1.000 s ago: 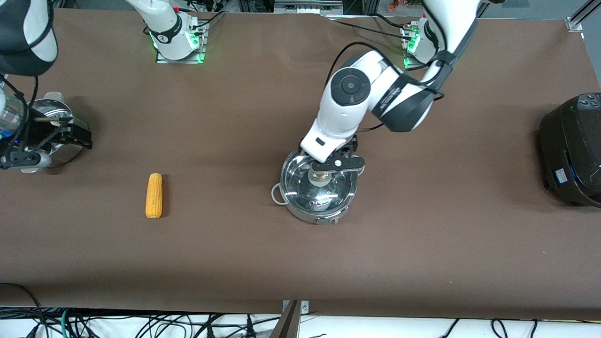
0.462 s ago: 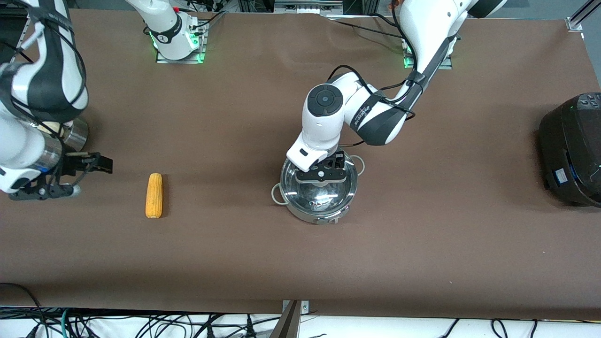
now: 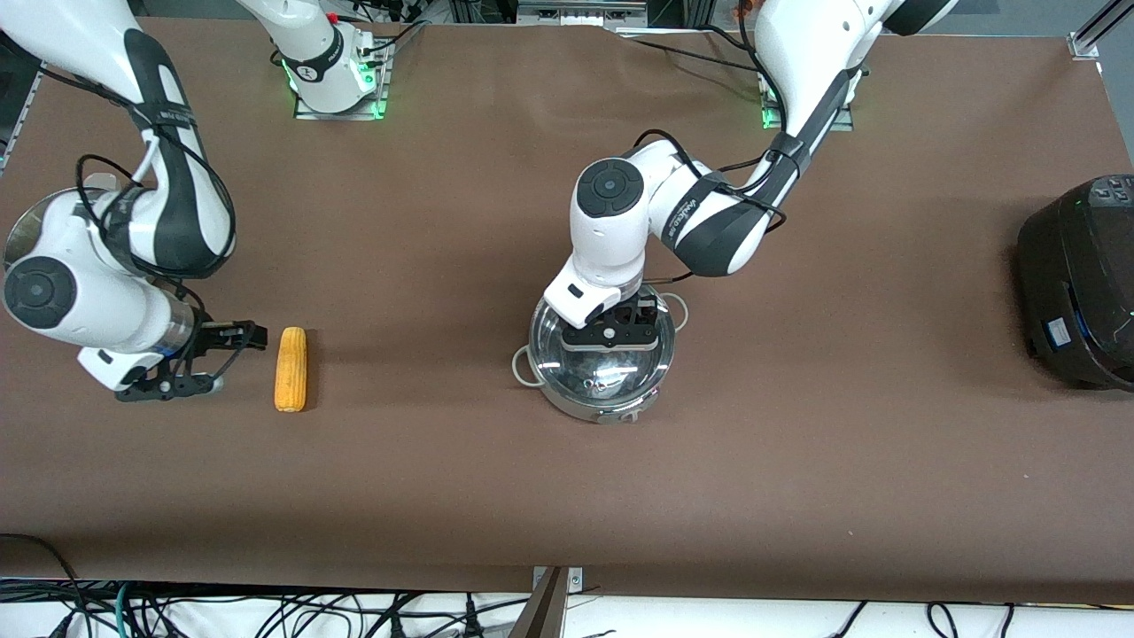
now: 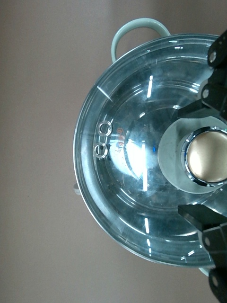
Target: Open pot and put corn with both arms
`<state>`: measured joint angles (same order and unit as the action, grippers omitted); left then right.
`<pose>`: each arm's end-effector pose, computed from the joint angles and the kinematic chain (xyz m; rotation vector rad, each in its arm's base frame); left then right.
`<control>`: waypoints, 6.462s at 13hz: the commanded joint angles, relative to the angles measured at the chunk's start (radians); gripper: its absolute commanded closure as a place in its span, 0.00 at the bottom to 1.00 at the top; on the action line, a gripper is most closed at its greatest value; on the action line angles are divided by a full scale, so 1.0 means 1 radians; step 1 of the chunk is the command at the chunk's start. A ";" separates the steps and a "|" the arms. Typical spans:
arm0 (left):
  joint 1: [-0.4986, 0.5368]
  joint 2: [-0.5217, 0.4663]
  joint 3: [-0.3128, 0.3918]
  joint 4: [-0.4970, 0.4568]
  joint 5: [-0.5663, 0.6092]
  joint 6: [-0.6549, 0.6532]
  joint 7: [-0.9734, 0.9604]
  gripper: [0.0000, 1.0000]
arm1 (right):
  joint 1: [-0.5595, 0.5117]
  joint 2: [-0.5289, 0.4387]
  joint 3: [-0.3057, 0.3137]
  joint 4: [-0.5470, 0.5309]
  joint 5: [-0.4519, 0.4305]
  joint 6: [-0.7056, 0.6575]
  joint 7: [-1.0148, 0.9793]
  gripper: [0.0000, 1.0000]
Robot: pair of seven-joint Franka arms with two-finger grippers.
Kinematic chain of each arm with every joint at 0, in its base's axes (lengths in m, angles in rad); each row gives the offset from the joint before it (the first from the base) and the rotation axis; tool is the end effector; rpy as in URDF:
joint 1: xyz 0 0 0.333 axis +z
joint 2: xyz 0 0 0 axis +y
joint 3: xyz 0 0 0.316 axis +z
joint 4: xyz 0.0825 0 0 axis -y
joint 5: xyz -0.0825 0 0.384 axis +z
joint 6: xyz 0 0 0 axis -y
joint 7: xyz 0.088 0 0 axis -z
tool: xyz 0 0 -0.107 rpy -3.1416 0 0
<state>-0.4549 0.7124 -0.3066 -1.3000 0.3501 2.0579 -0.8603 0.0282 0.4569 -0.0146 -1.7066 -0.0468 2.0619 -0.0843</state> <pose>0.5880 -0.4587 0.3424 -3.1083 -0.0387 -0.2192 0.6547 0.0073 0.3188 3.0886 0.1906 -0.1598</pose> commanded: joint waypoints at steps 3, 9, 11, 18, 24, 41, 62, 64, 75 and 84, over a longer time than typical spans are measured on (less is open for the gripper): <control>-0.008 0.013 0.003 0.028 0.027 -0.005 0.001 0.66 | -0.007 0.009 0.002 -0.106 0.019 0.122 0.003 0.00; -0.010 -0.002 -0.006 0.036 0.012 -0.022 -0.002 0.83 | -0.011 0.106 0.002 -0.111 0.036 0.234 0.003 0.00; -0.008 -0.025 -0.015 0.048 0.010 -0.071 -0.002 0.83 | -0.011 0.129 0.002 -0.110 0.071 0.250 0.003 0.00; 0.062 -0.162 -0.014 0.050 -0.115 -0.231 0.133 0.83 | -0.007 0.151 0.002 -0.105 0.081 0.281 -0.009 0.75; 0.232 -0.217 -0.012 0.013 -0.115 -0.343 0.389 0.83 | -0.004 0.102 0.016 -0.081 0.079 0.233 -0.015 1.00; 0.699 -0.329 -0.017 -0.692 -0.117 0.299 0.992 0.86 | 0.301 0.083 0.274 0.574 0.099 -0.266 0.655 1.00; 0.709 -0.430 -0.044 -0.791 -0.120 0.313 0.977 0.00 | 0.598 0.417 0.239 0.625 -0.080 0.115 0.899 0.96; 0.705 -0.502 -0.052 -0.750 -0.205 0.185 0.978 0.00 | 0.599 0.430 0.239 0.625 -0.079 0.118 0.903 0.58; 0.693 -0.589 -0.075 -0.189 -0.365 -0.558 0.920 0.00 | 0.480 0.288 0.246 0.625 -0.117 -0.038 0.804 0.00; 0.456 -0.711 0.245 -0.283 -0.367 -0.542 0.890 0.00 | 0.121 0.059 0.239 0.621 -0.045 -0.353 0.335 0.00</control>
<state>0.0229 0.0390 -0.0876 -1.5245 0.0122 1.4914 0.0475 0.1967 0.5813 0.2130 -1.0544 -0.1053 1.7439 0.3141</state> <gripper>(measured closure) 0.000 0.000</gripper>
